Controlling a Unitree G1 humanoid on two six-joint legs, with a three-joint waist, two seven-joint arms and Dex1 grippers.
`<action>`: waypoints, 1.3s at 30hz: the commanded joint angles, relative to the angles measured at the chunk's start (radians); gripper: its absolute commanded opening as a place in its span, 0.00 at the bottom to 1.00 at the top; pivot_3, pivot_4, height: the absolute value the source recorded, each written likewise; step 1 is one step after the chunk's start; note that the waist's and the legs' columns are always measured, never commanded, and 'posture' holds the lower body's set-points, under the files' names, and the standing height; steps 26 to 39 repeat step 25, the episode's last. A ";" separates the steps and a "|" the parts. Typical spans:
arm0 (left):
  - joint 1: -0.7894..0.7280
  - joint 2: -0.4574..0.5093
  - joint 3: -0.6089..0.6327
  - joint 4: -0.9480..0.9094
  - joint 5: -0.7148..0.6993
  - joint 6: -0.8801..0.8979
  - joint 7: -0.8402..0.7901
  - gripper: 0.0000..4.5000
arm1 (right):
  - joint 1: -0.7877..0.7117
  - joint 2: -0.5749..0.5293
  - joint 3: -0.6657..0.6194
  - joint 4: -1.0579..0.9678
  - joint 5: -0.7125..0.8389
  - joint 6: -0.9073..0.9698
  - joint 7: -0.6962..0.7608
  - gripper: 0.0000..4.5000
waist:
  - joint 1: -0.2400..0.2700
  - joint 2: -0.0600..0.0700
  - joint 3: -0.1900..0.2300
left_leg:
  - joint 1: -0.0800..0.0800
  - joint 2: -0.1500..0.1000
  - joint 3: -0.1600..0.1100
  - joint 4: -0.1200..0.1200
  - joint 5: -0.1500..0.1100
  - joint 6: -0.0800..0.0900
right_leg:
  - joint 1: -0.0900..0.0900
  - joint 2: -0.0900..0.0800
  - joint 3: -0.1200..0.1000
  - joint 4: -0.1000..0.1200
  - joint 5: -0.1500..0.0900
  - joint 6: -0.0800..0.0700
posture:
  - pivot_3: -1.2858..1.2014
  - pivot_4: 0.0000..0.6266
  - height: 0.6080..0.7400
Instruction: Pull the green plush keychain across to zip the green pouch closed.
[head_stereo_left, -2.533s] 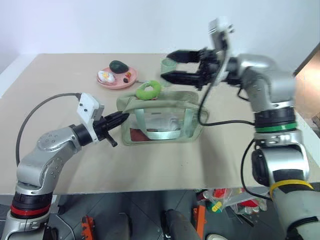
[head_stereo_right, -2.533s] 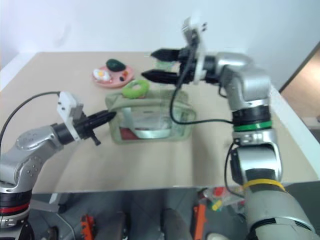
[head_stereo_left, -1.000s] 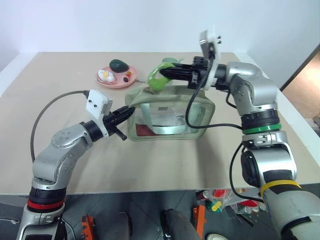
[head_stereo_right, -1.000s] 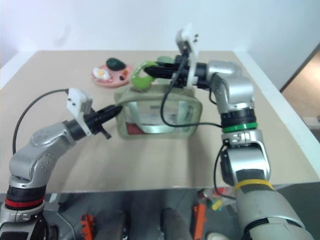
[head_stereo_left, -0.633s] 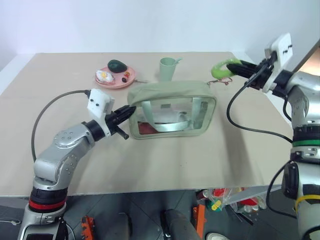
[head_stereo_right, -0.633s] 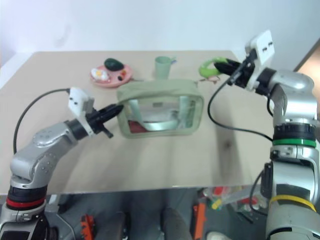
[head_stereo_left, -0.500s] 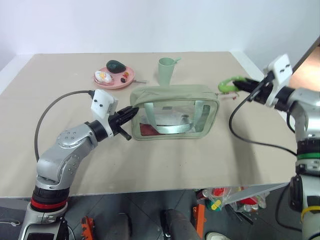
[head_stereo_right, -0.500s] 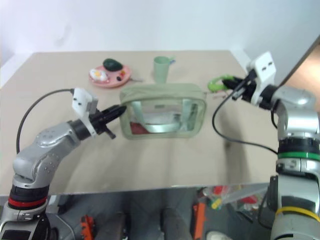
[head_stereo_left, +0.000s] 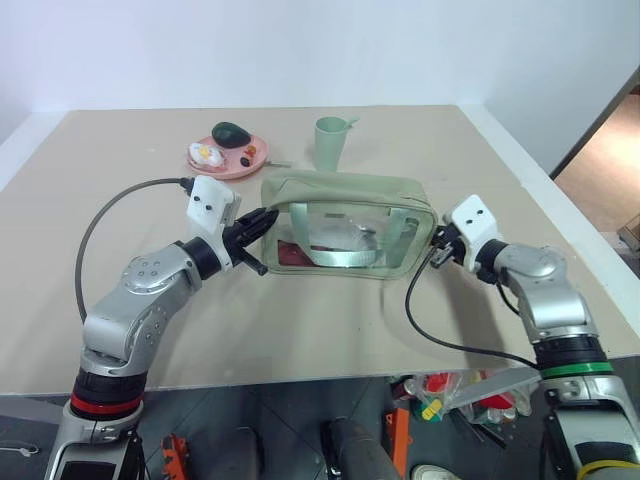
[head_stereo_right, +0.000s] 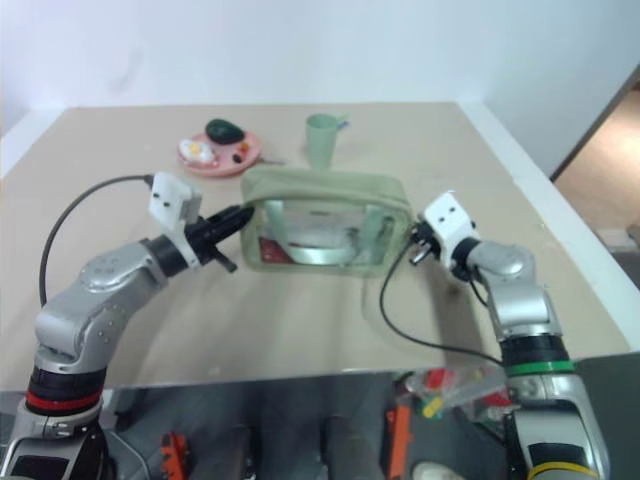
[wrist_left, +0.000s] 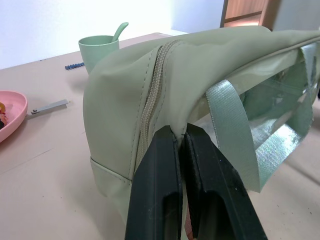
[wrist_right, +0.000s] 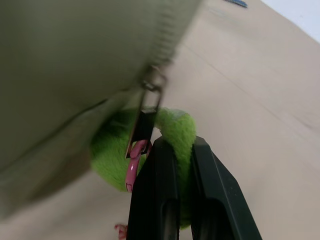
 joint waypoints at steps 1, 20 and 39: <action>-0.015 -0.005 0.020 -0.029 0.002 0.005 0.020 0.00 | -0.023 0.005 -0.029 0.000 -0.003 -0.030 -0.041 0.00 | 0.000 0.000 0.000 | 0.000 0.000 0.000 0.000 0.000 0.000 | 0.000 0.000 0.000 0.000 0.000 0.000 | 0.52 0.24 1.00; 0.015 0.206 0.237 -0.094 -0.242 0.138 -0.153 1.00 | 0.073 -0.204 -0.437 -0.417 0.669 0.520 0.227 1.00 | 0.003 0.000 0.000 | 0.000 0.000 -0.001 -0.001 -0.001 0.001 | 0.000 0.000 -0.001 -0.001 -0.002 -0.002 | 0.52 0.24 1.00; 0.273 0.243 0.209 -0.134 -0.053 0.001 -0.109 1.00 | 0.369 -0.155 -0.418 -0.699 0.736 0.585 0.170 1.00 | 0.002 0.000 -0.002 | 0.003 0.002 -0.001 -0.003 -0.005 0.005 | 0.002 0.000 -0.001 0.000 -0.007 -0.003 | 0.52 0.24 1.00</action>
